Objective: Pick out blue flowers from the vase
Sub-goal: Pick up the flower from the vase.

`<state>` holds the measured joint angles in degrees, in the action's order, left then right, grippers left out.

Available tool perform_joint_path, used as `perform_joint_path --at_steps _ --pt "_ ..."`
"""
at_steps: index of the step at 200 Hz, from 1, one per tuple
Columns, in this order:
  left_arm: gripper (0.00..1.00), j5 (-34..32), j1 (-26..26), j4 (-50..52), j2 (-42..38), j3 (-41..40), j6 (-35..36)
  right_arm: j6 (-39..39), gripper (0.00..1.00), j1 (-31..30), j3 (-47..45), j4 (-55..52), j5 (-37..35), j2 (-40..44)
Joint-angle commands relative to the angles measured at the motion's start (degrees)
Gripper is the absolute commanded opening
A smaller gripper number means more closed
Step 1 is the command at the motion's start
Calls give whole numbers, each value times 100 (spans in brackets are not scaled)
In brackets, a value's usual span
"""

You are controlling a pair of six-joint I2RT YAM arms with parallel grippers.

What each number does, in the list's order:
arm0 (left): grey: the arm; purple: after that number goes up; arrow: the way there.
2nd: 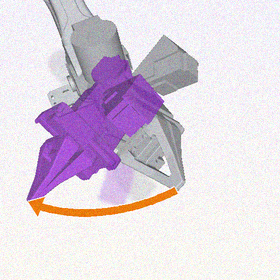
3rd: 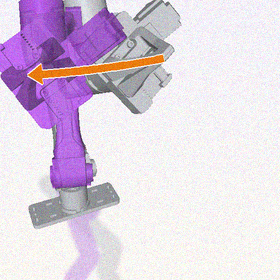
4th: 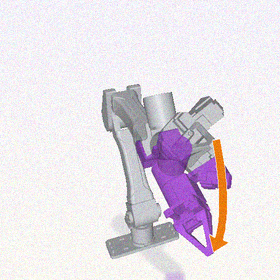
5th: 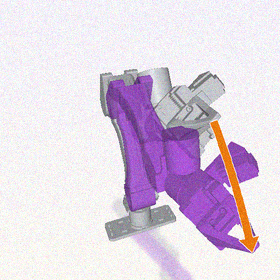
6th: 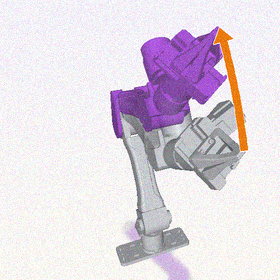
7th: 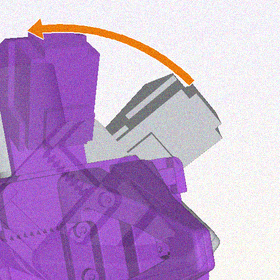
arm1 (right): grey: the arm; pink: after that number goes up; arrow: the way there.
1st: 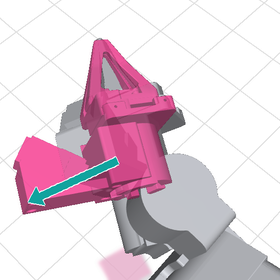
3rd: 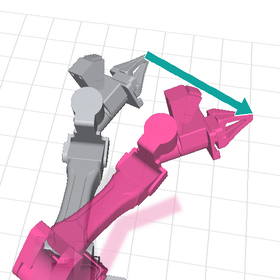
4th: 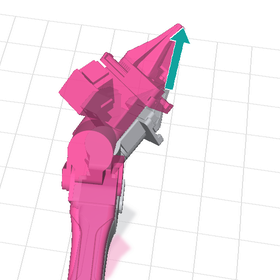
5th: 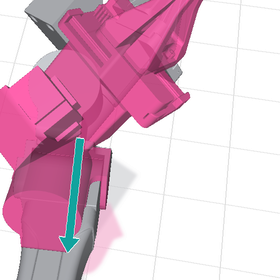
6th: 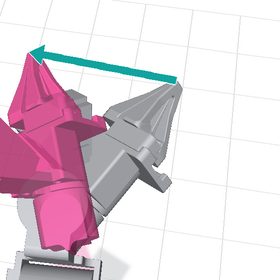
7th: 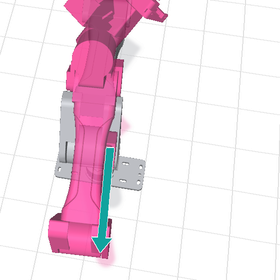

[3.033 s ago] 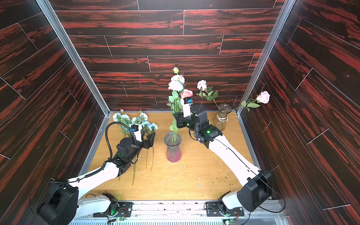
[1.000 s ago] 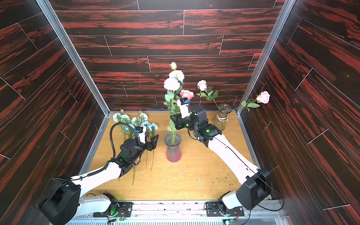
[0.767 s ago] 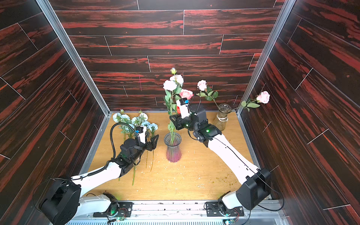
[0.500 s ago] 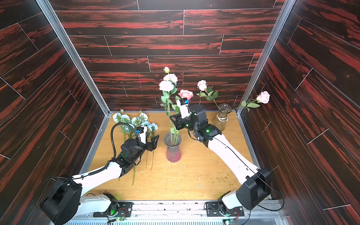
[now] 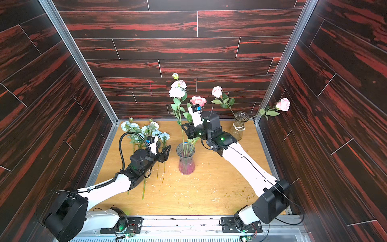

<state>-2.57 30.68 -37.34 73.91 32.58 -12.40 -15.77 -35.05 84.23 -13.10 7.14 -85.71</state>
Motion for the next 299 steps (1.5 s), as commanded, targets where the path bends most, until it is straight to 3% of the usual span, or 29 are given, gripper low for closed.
perform_joint_path --at_steps 1,47,147,255,299 --pt "74 -71 28 -128 -63 82 78 46 31 -51 173 -234 -305 -145" --pt "74 -69 28 -134 -61 84 80 54 37 -111 359 -411 -438 -389" --pt "74 -60 40 -169 -10 88 84 56 32 -178 664 -425 -562 -954" --pt "74 -71 53 -169 -35 82 98 -57 6 -184 492 -191 -66 -668" --pt "74 -59 58 -59 -138 117 109 -32 0 -234 388 -110 -123 -319"
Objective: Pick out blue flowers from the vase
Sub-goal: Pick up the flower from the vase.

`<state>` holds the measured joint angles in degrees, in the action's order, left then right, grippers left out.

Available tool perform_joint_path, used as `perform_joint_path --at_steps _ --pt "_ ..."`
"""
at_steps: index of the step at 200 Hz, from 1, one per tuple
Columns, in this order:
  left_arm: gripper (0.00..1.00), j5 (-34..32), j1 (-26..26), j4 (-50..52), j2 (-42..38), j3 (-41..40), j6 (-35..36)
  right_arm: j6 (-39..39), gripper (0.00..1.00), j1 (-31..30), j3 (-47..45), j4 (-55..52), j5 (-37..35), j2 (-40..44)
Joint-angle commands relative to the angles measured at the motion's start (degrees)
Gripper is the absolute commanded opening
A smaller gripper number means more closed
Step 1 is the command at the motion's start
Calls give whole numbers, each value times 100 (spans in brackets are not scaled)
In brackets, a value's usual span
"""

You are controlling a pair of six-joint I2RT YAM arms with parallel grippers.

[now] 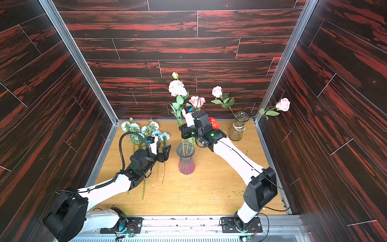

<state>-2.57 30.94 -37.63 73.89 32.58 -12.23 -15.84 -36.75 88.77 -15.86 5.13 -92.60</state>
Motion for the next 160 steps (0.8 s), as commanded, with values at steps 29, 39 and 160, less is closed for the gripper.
perform_joint_path --at_steps 29,39,160 --pt "74 -85 35 -17 -208 109 65 76 0 -68 79 86 -3 492" --pt "74 -110 35 -17 -217 100 66 106 0 -61 179 45 1 521" --pt "74 -374 32 -71 113 120 118 564 0 -91 1476 -88 523 1139"
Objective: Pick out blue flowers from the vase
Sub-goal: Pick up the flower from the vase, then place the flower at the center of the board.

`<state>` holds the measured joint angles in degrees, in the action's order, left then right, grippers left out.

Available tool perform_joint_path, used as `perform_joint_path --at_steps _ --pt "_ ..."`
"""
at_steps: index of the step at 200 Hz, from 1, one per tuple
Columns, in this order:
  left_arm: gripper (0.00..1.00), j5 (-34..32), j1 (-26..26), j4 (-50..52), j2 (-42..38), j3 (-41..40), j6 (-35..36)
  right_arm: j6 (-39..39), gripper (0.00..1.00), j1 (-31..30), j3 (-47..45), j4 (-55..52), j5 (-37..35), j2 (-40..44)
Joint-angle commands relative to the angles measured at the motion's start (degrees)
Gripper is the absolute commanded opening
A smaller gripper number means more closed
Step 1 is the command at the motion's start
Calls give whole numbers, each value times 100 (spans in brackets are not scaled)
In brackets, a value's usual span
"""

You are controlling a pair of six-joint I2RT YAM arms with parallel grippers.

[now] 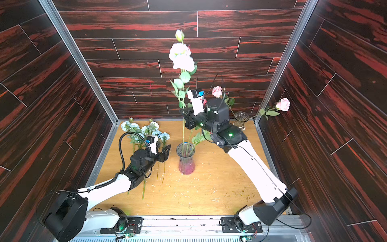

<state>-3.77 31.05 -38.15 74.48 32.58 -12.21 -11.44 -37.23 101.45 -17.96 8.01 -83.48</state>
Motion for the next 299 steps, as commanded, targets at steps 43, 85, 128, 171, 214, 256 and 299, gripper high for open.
perform_joint_path --at_steps 43,85,128,171,214,256,299 --pt "74 -1239 6 210 -65 34 60 72 0 -71 -118 464 574 616" --pt "74 -1284 -4 313 182 189 -5 61 0 -131 -561 782 685 1093" --pt "74 -1382 -3 443 242 275 55 -86 0 -166 -740 855 1149 1176" --pt "74 -1600 -89 510 139 215 134 -51 0 -230 -968 969 1150 1494" --pt "74 -1552 -115 467 311 280 61 209 0 -254 -1079 748 644 1741" --pt "74 -1553 -114 447 301 284 86 362 0 -264 -1276 697 302 2061" --pt "76 -855 -116 1273 -667 623 146 338 0 -259 -815 -164 995 1457"
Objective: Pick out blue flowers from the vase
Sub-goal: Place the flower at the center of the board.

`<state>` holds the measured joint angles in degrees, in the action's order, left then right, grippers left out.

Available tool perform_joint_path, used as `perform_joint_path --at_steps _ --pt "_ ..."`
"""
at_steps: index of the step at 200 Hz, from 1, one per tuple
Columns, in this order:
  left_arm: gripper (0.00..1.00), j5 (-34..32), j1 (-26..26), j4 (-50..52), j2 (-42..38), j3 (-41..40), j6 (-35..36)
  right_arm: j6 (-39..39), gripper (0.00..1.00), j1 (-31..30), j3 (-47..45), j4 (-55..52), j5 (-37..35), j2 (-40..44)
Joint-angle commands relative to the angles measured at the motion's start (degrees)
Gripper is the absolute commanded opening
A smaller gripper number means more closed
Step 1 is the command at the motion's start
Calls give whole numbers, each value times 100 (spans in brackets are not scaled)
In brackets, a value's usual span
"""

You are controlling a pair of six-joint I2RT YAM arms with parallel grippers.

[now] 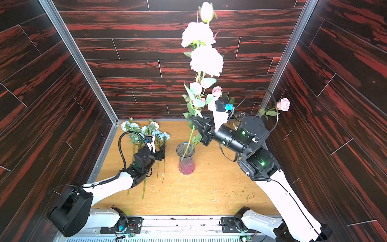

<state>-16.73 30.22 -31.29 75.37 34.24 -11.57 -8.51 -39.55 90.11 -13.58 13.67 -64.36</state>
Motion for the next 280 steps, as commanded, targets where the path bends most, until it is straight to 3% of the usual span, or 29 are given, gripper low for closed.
perform_joint_path --at_steps 1,38,73,102,134,165,208,280 --pt "76 468 -33 627 -781 481 88 44 0 -31 334 -619 445 -477" --pt "84 2440 -147 2040 -1587 1383 110 -144 0 -37 509 -692 1204 -1253" --pt "88 4055 -304 2498 -2104 1836 -270 -285 0 -37 480 -416 1412 -1480" --pt "89 5040 -462 2381 -2170 1882 -601 -465 0 -44 419 -195 1774 -1597" --pt "89 6255 -708 1468 -1818 1778 -1427 -496 0 -68 473 -179 2070 -1719" --pt "89 6779 -841 299 -1632 1626 -2246 -528 0 -67 543 -155 2370 -1875" --pt "88 7085 -840 -179 -1684 1726 -2655 -600 0 -67 644 -60 2582 -2114" --pt "84 7045 -831 0 -1622 1708 -2539 -826 0 -176 579 289 2908 -2133"
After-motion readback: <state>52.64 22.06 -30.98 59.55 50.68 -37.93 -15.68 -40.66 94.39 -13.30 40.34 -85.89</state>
